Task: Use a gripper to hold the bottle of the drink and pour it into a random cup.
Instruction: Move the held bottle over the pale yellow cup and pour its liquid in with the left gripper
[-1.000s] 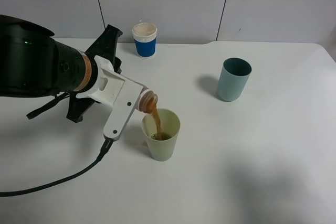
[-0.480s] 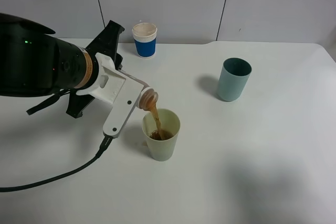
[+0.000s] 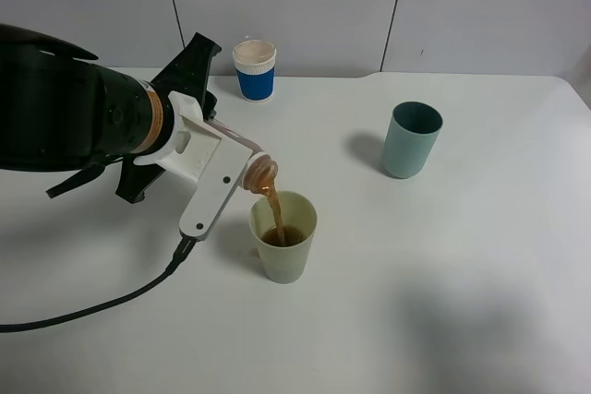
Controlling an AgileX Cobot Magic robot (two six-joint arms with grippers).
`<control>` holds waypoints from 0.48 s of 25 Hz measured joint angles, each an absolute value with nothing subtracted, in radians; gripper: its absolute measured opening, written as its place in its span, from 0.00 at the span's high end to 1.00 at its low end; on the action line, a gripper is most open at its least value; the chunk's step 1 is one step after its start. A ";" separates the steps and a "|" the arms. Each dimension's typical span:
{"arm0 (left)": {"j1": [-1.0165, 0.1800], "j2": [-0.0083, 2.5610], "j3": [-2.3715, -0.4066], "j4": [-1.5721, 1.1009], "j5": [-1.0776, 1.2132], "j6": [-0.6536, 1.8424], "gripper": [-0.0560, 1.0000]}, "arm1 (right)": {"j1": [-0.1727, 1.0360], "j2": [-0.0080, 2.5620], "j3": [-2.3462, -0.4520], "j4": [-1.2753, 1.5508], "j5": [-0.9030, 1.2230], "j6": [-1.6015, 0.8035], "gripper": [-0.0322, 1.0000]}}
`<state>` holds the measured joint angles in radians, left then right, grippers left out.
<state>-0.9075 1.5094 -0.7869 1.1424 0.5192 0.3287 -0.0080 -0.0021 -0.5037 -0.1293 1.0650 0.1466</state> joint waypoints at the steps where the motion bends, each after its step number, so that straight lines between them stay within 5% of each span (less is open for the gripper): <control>1: -0.908 1.509 -0.787 1.147 0.519 0.328 0.63 | -0.008 -0.002 -0.504 -0.129 1.065 0.147 0.00; 12: -0.942 1.509 -0.788 1.171 0.537 0.302 0.63 | -0.008 -0.002 -0.504 -0.129 1.065 0.147 0.00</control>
<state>-0.9419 1.5094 -0.7877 1.1715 0.5369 0.3020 -0.0080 -0.0021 -0.5037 -0.1293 1.0650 0.1466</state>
